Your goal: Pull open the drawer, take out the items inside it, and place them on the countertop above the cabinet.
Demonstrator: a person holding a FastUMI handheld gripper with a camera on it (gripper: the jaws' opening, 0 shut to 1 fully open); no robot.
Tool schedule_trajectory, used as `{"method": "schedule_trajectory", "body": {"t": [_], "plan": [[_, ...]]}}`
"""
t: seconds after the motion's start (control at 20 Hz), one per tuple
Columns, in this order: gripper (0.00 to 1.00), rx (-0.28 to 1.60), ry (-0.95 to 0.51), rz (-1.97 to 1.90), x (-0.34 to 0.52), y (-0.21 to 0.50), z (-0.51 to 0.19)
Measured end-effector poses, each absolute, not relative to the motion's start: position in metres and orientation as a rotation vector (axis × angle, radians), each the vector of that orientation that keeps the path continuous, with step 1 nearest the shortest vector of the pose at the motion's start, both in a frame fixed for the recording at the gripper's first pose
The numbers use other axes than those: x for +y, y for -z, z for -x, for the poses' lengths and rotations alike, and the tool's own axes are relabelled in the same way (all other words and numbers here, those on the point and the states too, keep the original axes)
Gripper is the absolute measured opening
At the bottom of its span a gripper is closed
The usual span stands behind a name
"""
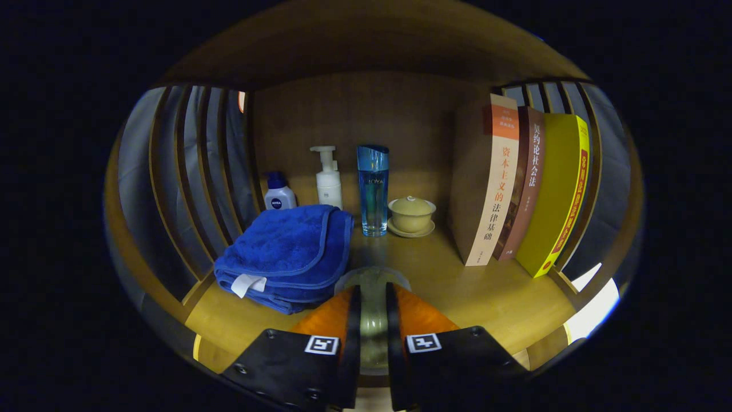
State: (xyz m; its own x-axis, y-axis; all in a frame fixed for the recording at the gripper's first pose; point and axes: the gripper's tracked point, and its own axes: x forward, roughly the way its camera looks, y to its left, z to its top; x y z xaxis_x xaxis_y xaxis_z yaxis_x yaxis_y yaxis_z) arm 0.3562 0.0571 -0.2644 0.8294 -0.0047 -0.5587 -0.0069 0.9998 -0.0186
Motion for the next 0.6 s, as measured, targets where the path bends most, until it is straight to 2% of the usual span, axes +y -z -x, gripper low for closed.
{"method": "schedule_trajectory", "body": {"t": [0.1, 0.25, 0.45, 0.55, 0.6], "plan": [[0.33, 0.627, 0.010, -0.029, 0.056, 0.272, -0.349], [0.44, 0.589, 0.024, -0.008, 0.046, 0.275, -0.353], [0.76, 0.546, -0.025, 0.015, 0.056, 0.263, -0.350], [0.87, 0.520, -0.057, 0.014, 0.066, 0.249, -0.343], [0.90, 0.496, -0.065, 0.017, 0.068, 0.238, -0.341]]}}
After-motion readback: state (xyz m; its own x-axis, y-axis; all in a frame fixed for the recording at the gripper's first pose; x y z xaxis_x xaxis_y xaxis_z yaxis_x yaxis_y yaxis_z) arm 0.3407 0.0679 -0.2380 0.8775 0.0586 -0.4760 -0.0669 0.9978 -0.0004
